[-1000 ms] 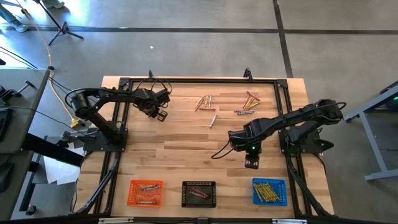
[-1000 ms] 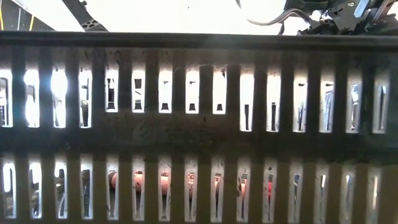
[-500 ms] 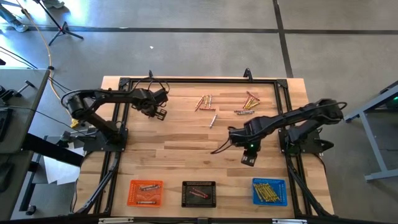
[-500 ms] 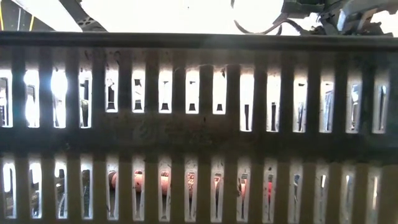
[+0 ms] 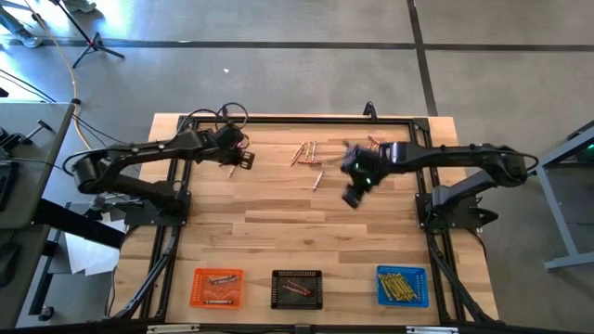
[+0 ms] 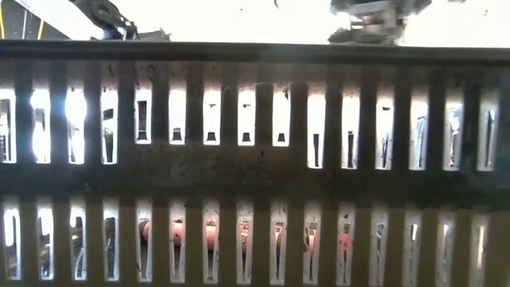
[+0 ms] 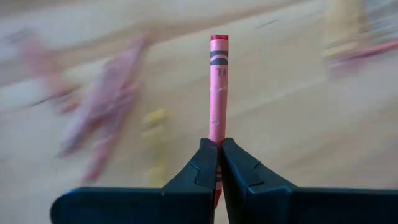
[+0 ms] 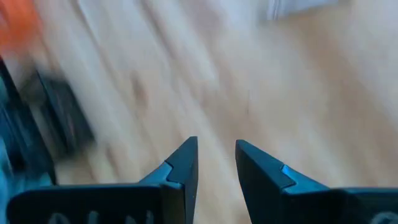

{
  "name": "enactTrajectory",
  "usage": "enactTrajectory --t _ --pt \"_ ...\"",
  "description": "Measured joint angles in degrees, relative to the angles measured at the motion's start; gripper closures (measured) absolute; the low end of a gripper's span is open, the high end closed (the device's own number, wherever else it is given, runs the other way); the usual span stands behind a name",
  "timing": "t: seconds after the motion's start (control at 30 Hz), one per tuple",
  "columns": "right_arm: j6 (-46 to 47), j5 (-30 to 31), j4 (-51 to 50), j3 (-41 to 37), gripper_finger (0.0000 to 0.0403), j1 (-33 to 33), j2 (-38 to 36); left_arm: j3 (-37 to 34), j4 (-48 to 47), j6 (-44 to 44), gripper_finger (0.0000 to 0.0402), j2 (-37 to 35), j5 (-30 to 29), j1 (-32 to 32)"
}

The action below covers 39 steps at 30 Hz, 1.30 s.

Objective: Sort crayons
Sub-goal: Put the red crayon into the black bin

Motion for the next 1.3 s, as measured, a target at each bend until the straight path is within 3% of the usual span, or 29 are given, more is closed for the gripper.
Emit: enactTrajectory --t 0.2,0.33,0.4,0.8,1.03,1.3 --pt "2.2 8.92 20.61 0.0 0.0309 -5.24 -0.06 0.11 17.89 -1.53 0.0401 -5.57 3.2 -5.12" --pt "6.37 17.33 28.74 0.0 0.0309 -5.82 0.0 0.13 26.68 -3.32 0.0401 -6.76 3.17 -8.67" --pt "6.55 18.2 31.41 0.0 0.0309 -5.14 0.0 0.13 29.12 -3.45 0.0401 -6.79 3.13 -10.39" --pt "8.08 18.02 32.83 0.0 0.0308 -1.27 0.02 0.13 30.09 -6.01 0.0401 -6.77 1.99 -16.9" --pt "9.11 18.04 32.85 0.0 0.0308 -1.35 0.05 0.14 29.18 -5.09 0.0401 -6.79 13.43 -22.24" --pt "10.56 18.23 32.85 0.0 0.0308 -3.3 0.05 0.15 27.0 -5.8 0.0401 -6.77 17.8 -28.19"
